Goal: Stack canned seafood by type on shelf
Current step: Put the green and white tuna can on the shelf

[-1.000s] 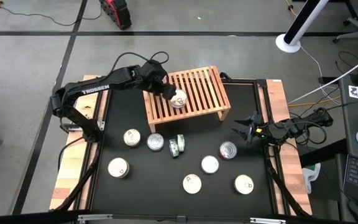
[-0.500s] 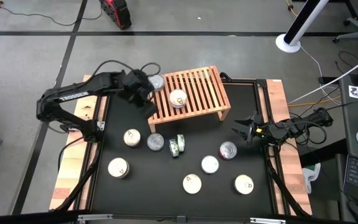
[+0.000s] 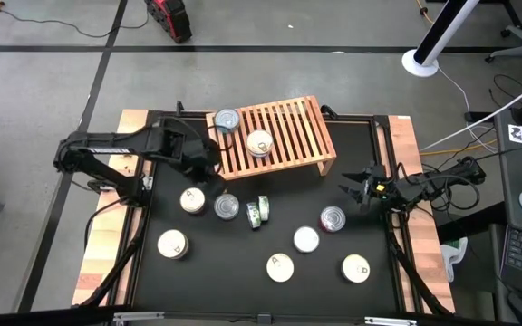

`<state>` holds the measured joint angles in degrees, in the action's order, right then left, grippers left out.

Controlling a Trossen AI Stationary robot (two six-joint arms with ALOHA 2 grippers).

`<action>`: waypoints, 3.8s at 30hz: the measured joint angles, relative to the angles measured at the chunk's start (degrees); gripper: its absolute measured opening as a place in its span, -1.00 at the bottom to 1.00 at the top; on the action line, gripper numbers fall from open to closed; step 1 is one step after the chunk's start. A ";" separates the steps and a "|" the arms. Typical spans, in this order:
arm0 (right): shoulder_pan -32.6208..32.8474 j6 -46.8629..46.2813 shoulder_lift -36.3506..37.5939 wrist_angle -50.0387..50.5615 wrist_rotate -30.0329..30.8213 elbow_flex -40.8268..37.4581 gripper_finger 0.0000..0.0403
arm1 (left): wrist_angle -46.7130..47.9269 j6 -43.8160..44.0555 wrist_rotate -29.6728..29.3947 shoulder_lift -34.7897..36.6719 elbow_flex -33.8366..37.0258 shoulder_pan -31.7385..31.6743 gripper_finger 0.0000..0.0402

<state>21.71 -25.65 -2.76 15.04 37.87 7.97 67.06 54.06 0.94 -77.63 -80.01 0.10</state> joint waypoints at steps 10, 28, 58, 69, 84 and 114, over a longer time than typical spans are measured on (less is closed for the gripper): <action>0.00 0.02 -0.09 -1.71 0.08 0.00 0.21 | -7.52 20.77 -2.39 -11.63 -0.02 5.93 0.32; 0.02 0.57 -0.09 -1.40 0.04 0.00 0.21 | -22.26 35.06 -2.62 -25.52 -0.02 6.57 0.32; 0.01 0.61 -0.11 3.11 0.04 0.00 0.21 | -23.84 31.29 -2.61 -29.90 -0.04 7.80 0.32; 0.01 0.61 -0.11 3.13 0.04 0.00 0.21 | -20.96 31.66 -3.20 -30.87 -0.04 7.73 0.32; 0.01 0.61 -0.11 3.13 0.04 0.00 0.21 | -20.61 28.46 -10.43 -31.08 -0.04 7.75 0.04; 0.02 0.61 -0.09 3.15 0.02 0.00 0.21 | -16.64 -2.85 1.69 -19.01 -5.78 9.48 -0.31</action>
<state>21.73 -25.04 -2.85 18.19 37.89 7.97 50.42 51.21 2.63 -96.64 -85.79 9.58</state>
